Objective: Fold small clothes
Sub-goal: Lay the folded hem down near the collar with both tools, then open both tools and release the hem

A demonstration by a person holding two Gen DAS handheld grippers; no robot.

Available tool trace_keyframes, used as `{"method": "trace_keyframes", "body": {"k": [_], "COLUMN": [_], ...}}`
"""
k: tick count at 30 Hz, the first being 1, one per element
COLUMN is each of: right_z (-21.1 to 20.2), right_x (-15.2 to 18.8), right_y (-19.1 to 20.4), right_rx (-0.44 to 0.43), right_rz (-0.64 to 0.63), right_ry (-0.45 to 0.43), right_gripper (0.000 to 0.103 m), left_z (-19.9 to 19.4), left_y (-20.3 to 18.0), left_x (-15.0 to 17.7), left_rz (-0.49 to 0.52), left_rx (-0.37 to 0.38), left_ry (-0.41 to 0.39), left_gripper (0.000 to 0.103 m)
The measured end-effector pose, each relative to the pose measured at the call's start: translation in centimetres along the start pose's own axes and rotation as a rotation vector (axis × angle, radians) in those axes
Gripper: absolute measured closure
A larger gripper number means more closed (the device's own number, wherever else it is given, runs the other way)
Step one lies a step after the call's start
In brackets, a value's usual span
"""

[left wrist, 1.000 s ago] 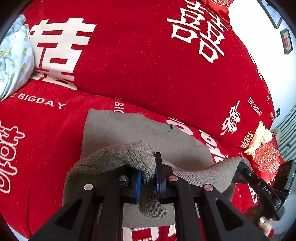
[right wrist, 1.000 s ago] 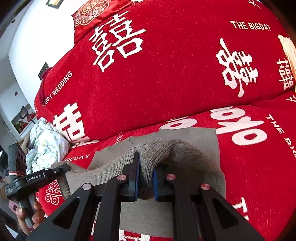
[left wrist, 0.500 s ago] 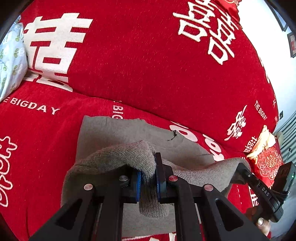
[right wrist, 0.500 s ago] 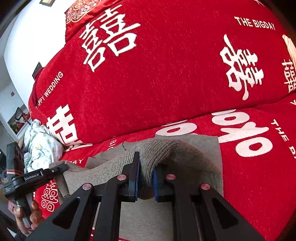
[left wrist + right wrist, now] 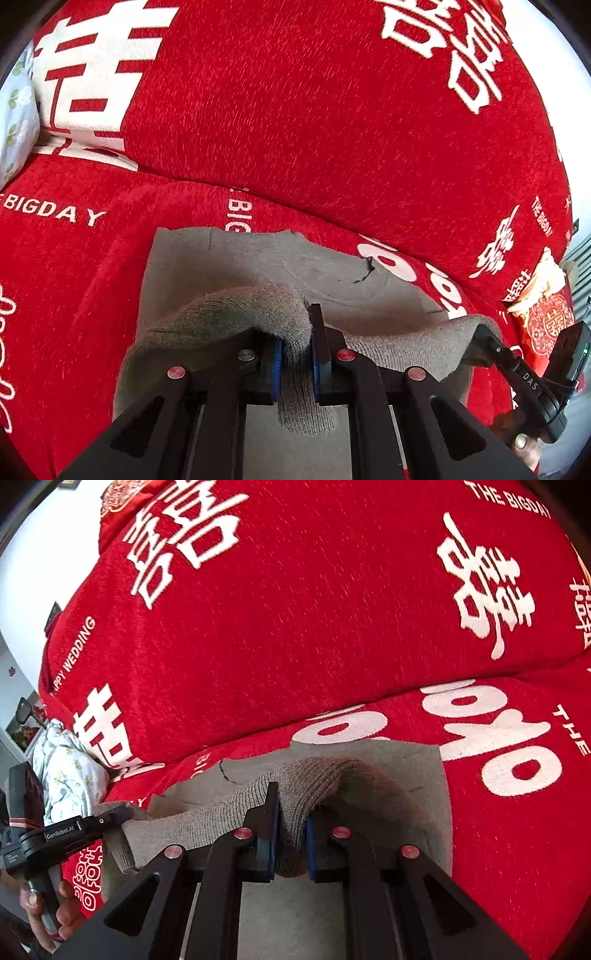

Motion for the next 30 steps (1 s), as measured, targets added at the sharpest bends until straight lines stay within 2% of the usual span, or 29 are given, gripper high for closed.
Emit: {"method": "trace_keyframes", "body": {"k": [11, 17, 19, 20, 21, 23, 27, 29, 30], "right_z": [3.5, 5.7, 6.4, 6.6, 6.8, 7.3, 7.8, 7.3, 6.9], "right_x": [-1.5, -2.2, -2.3, -2.4, -2.4, -2.4, -2.4, -2.4, -2.5], "right_y": [-1.1, -2.2, -2.5, -2.6, -2.7, -3.0, -3.4, -3.5, -3.7], "right_rx": [0.022, 0.009, 0.004, 0.000, -0.008, -0.019, -0.029, -0.041, -0.047], "right_rz": [0.028, 0.083, 0.094, 0.102, 0.110, 0.126, 0.142, 0.152, 0.157], "right_ry": [0.062, 0.111, 0.128, 0.132, 0.136, 0.151, 0.153, 0.118, 0.089], "right_gripper": [0.090, 0.090, 0.087, 0.086, 0.085, 0.075, 0.061, 0.035, 0.027], "left_z": [3.4, 6.0, 6.7, 7.0, 7.1, 7.1, 7.1, 6.4, 6.0], "left_y": [0.9, 2.9, 3.6, 3.8, 4.0, 4.2, 3.7, 3.7, 3.8], "left_x": [-1.8, -2.9, -3.0, -2.9, -2.8, -2.7, -2.9, -3.0, -3.1], "left_rz": [-0.026, -0.132, -0.169, -0.188, -0.208, -0.233, -0.207, -0.200, -0.198], "left_rx": [-0.009, 0.034, 0.060, 0.091, 0.110, 0.125, 0.129, 0.165, 0.181], "left_ry": [0.062, 0.135, 0.152, 0.155, 0.147, 0.119, 0.141, 0.133, 0.129], "left_gripper": [0.090, 0.089, 0.067, 0.042, 0.029, 0.029, 0.029, 0.029, 0.029]}}
Point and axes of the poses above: each gripper's, at about its wrist camera, not at the fingertips, and z roughly the way its jaws point, y to its left, x to its underside, the point moved 3 cm from there along z, roughly the way its jaws point, and after that the axes turned 9 degrees about y, right-handed, at the moved point
